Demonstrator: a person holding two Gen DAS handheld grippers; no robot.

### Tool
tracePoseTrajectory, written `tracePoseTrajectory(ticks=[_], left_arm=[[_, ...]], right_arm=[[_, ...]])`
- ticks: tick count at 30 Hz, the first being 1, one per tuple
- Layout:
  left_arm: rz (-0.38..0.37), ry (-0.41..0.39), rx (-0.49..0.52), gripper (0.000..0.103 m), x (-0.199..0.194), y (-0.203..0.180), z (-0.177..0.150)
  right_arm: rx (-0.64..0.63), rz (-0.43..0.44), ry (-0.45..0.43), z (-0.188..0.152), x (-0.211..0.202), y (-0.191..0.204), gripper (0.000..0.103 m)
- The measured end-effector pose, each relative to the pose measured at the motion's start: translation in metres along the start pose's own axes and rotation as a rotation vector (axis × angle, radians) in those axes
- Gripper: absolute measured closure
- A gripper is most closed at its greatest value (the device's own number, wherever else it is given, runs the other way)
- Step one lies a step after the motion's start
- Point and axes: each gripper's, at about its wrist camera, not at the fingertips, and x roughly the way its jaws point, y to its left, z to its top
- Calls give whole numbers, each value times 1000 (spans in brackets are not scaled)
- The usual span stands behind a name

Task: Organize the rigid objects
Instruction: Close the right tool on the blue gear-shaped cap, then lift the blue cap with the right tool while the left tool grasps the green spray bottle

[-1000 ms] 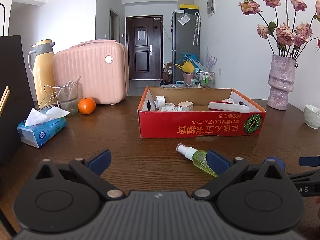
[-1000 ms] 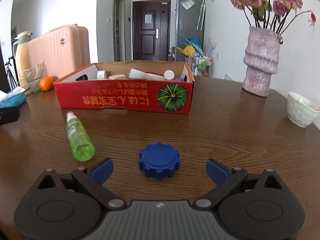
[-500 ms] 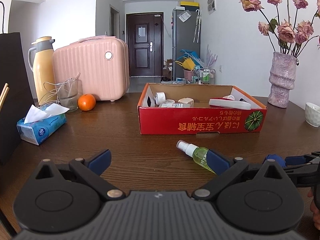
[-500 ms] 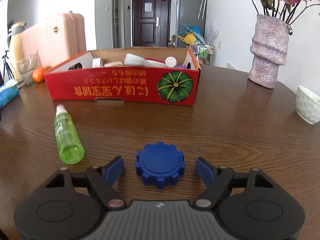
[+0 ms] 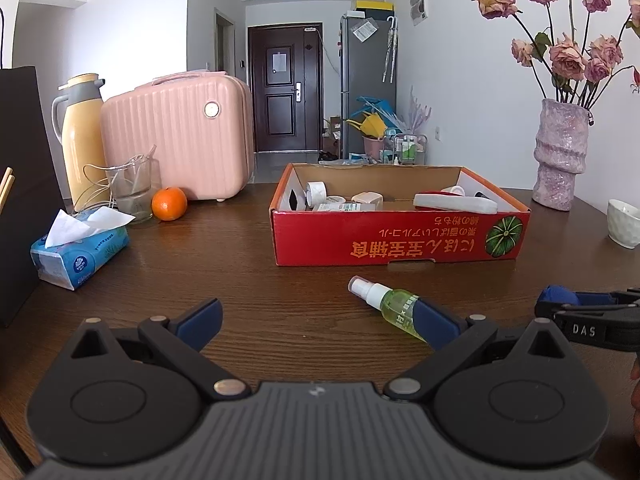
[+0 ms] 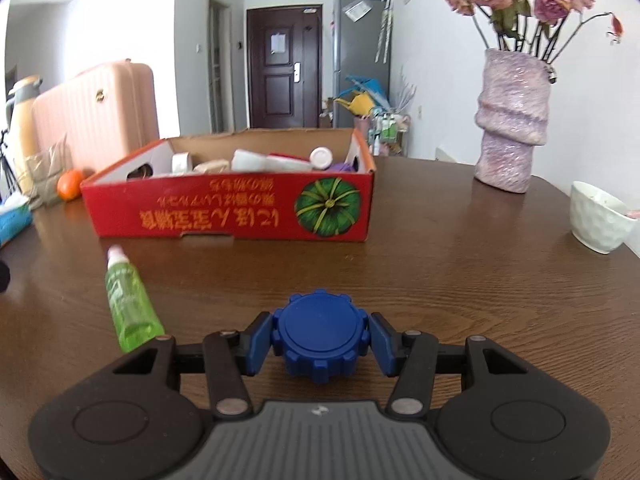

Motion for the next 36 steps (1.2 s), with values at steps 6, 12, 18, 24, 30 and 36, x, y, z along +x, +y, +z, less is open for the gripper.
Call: tracePoseTrajectory(ticks=[6,12,18,24,30,36], left_arm=[[-2,11,12,0,3,-4,0],[1,26,25,0,5,-10,-2],[1,46,31,0,9,-21,-2],[7,86,34,0,19,-36,0],[23,104,41,0,29,-55,5],[54,142,51,0,47,-75,8]], right_arm=[[26,-1,-36,3,-7,-6,52],[56,11,-78,6,-17,-13,52],[84,27,-112,8,-27,-20,52],[114,31,-134,9,-33,-25,52],[142,28,-132,9,-32,-29,52],[149,28,-129,9,-31,-31,52]])
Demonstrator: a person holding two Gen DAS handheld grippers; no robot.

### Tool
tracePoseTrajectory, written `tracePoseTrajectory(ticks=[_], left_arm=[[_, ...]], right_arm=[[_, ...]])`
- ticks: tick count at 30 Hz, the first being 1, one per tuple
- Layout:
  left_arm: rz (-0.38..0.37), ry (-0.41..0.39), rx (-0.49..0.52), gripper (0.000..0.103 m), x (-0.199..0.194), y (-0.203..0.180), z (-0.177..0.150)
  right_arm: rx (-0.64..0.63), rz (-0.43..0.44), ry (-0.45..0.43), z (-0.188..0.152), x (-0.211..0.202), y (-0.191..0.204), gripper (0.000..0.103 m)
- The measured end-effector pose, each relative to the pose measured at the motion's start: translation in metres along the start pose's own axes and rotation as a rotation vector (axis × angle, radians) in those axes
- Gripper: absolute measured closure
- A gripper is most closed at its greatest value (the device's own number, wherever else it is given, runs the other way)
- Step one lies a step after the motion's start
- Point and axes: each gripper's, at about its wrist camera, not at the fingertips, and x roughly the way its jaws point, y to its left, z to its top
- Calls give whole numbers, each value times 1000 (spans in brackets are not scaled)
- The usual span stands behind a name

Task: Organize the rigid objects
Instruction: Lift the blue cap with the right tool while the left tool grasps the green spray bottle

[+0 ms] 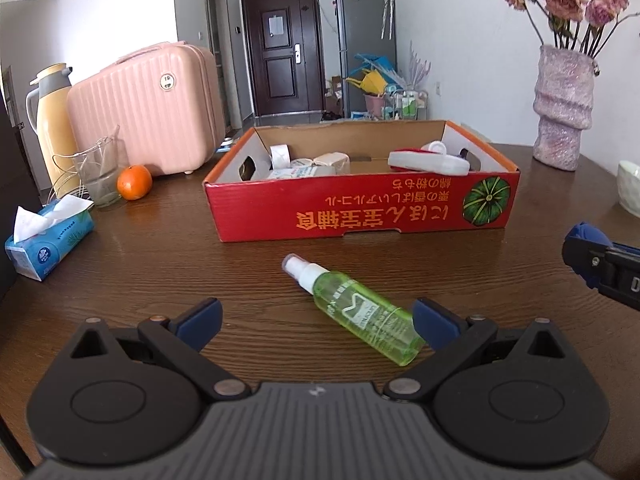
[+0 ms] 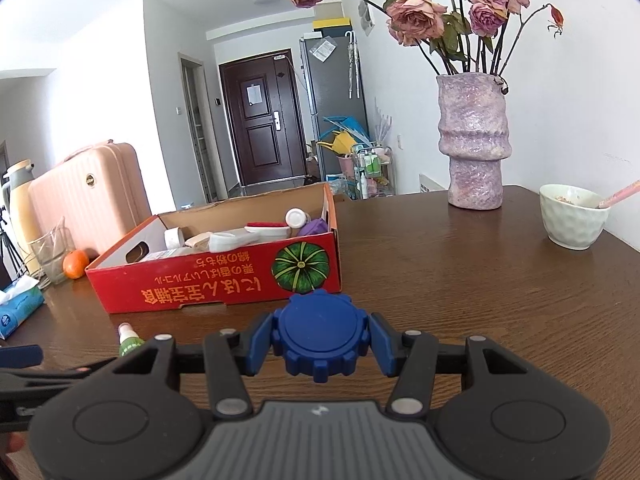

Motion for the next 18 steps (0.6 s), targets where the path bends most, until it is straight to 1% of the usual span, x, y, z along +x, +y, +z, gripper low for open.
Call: tracePoseTrajectory(ticks=[4,11,14,16,18], left_arm=[[47,41,22,0,13,-12,2],[57,65,-19,0,28,-14,9],[71,112,-29,0,40,-14,12],[67,141,-49,0,48,-12,14],[64,152,-59,0,51,-9,13]], right_arm=[[1,-1,2,-1,1,0,52],[-5,-11,12,-2,4,1,52],[-8,-15,17,-3,6,2,52],[-10,-17,19,-4,6,3,52],[-10,-17,22,-4,6,2,52]])
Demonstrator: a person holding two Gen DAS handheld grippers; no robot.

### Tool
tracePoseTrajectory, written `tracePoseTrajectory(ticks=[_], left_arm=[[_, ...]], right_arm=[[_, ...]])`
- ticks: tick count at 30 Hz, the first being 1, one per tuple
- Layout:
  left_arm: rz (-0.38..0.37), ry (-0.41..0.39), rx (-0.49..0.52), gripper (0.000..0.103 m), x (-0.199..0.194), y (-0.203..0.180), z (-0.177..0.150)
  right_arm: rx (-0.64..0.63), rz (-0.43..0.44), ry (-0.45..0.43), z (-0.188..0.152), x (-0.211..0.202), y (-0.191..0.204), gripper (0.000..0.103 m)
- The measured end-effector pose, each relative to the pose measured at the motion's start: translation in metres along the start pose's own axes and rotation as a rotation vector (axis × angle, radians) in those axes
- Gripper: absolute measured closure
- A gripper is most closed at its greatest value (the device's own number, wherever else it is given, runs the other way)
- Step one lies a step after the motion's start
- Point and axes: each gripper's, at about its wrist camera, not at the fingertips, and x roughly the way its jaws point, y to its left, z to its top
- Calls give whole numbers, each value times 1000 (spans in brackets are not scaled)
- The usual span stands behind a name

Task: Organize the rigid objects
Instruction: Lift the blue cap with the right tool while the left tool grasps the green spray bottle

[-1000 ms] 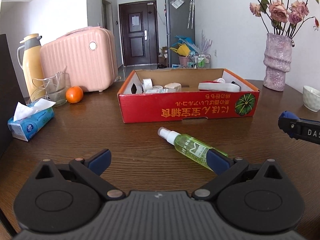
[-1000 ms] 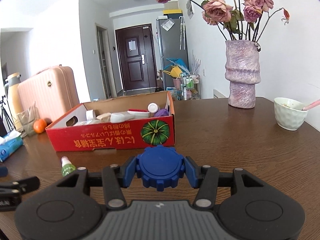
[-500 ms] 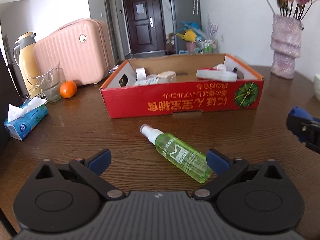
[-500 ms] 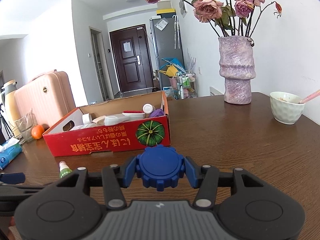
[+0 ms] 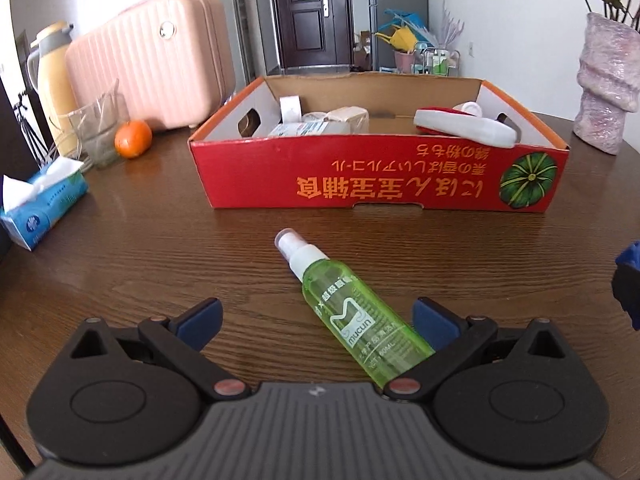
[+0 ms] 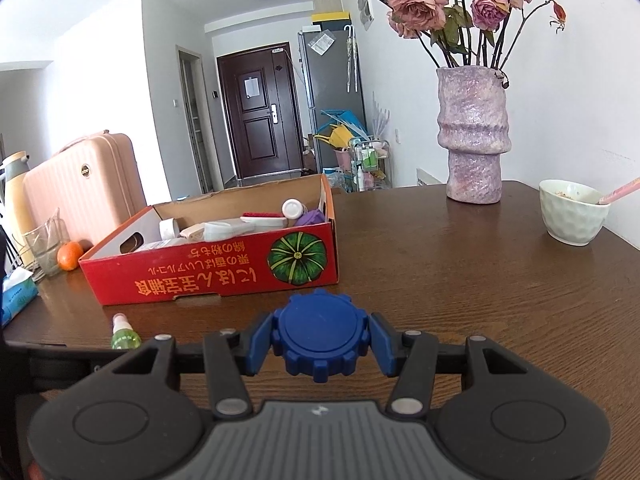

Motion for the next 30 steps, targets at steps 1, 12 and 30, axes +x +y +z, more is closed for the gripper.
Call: tracePoseTrajectory(ticks=[1,12,30], left_arm=[[5,2,1,0,1,1,0],[-1,37,32,3,2,25,-9],[-54,5,66,70,1,58,-11]], right_arm=[[0,1,0,0,0,0,52],[-8,7,3,-2,-1,1,52],[-24,-7,19,-4,3,5,52]])
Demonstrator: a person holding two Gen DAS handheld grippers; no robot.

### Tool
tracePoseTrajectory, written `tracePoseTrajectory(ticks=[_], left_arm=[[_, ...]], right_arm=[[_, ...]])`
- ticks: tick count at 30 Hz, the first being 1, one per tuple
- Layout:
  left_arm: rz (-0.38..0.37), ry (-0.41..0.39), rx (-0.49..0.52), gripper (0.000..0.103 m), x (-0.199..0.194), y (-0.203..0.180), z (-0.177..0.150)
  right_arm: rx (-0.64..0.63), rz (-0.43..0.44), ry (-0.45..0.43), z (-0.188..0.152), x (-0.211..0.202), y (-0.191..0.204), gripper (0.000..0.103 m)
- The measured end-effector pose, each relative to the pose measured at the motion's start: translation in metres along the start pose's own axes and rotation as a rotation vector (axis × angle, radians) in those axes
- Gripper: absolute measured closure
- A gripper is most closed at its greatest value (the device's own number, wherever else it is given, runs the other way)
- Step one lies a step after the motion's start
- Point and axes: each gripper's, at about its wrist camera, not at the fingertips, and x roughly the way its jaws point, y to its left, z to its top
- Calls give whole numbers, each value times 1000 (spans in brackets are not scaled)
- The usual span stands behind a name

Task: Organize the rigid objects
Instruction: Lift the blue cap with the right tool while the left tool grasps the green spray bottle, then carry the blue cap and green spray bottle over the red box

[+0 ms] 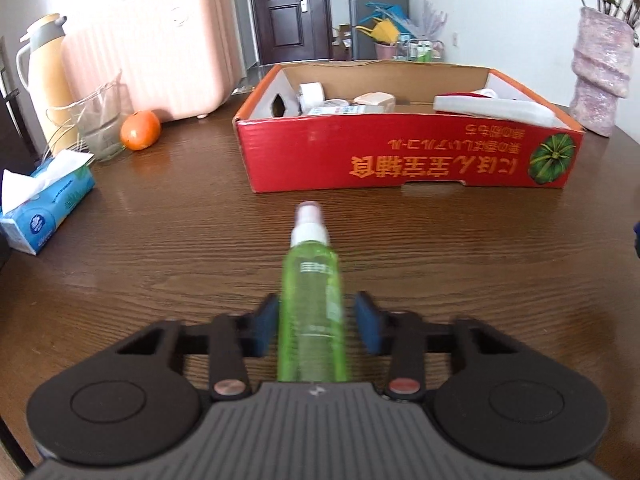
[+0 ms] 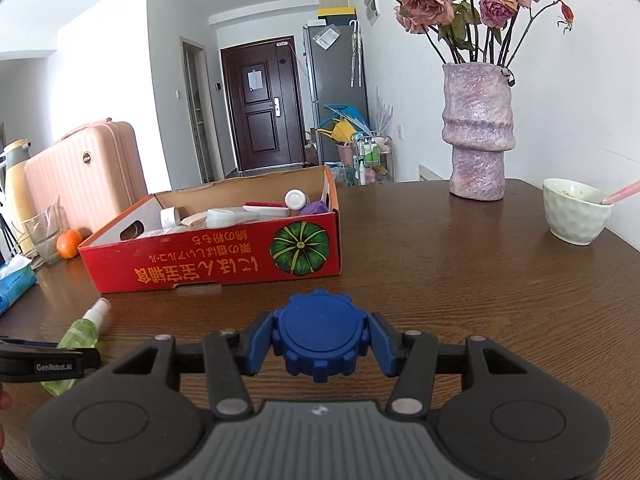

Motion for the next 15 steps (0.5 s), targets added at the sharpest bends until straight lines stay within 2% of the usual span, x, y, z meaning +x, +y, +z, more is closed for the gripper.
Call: tracePoseTrajectory(ticks=[15], left_arm=[[-13,-6,5,71,-2,0,0]], right_arm=[[-4,0,1,0,0,1,52]])
